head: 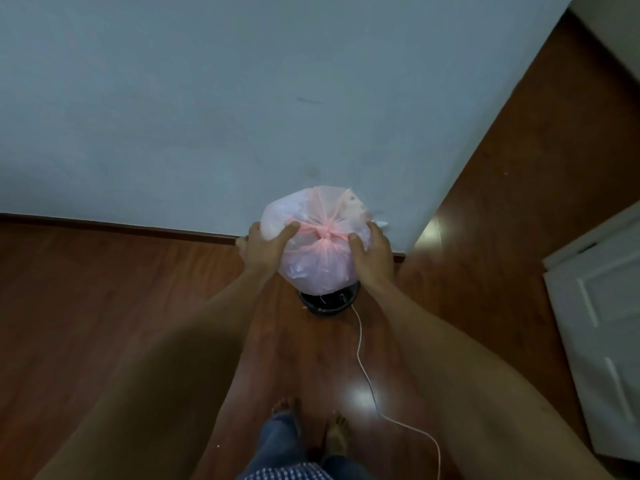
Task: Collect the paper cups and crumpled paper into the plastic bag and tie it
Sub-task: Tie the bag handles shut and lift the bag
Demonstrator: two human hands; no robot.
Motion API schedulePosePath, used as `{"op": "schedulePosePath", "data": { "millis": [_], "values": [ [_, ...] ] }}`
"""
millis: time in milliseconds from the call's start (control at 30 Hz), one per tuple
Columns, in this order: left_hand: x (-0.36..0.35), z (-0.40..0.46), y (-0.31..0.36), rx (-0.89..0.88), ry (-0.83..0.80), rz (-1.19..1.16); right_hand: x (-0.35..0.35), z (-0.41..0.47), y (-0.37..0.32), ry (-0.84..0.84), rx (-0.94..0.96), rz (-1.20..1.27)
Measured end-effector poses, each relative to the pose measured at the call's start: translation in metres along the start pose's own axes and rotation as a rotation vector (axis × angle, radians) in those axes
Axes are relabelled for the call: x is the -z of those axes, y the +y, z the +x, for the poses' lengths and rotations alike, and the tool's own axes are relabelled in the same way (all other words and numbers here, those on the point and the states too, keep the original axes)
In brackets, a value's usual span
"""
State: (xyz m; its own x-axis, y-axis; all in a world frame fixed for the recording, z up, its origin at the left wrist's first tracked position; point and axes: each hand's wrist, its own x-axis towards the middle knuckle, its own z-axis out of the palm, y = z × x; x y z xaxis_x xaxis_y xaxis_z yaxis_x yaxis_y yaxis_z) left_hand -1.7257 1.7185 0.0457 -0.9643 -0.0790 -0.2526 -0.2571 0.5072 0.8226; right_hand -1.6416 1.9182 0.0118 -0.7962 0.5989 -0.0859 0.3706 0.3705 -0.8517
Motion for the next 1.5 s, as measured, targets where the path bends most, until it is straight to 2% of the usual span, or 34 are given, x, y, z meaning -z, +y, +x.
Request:
{"op": "schedulePosePath", "data": {
  "millis": [200,500,667,867,1067,1200,1300,1500],
  "values": [
    [-0.056,0.066,-0.052,0.018,-0.154,0.048,-0.051,0.04,0.062,0.036,-0.059,-0.035],
    [-0.182,0.159,-0.216,0.051,-0.26,0.005,-0.162,0.093,0.23,0.058,-0.104,-0.167],
    [-0.252,0.198,-0.294,0.217,-0.321,0.004,-0.21,0.112,0.311,0.082,-0.12,-0.222],
    [-0.303,0.227,-0.357,0.163,-0.372,0.026,-0.243,0.126,0.366,0.159,-0.057,-0.26],
    [-0.324,0.236,-0.379,0.092,-0.307,0.262,-0.261,0.133,0.384,0.122,0.003,-0.325],
    [-0.324,0.24,-0.383,0.04,-0.282,0.249,-0.274,0.132,0.386,0.008,0.038,-0.294],
    [-0.319,0.24,-0.375,0.018,-0.337,0.274,-0.279,0.13,0.384,-0.061,0.039,-0.302],
    [-0.287,0.217,-0.322,0.01,-0.389,0.272,-0.251,0.115,0.341,-0.15,-0.021,-0.283]
  ]
}}
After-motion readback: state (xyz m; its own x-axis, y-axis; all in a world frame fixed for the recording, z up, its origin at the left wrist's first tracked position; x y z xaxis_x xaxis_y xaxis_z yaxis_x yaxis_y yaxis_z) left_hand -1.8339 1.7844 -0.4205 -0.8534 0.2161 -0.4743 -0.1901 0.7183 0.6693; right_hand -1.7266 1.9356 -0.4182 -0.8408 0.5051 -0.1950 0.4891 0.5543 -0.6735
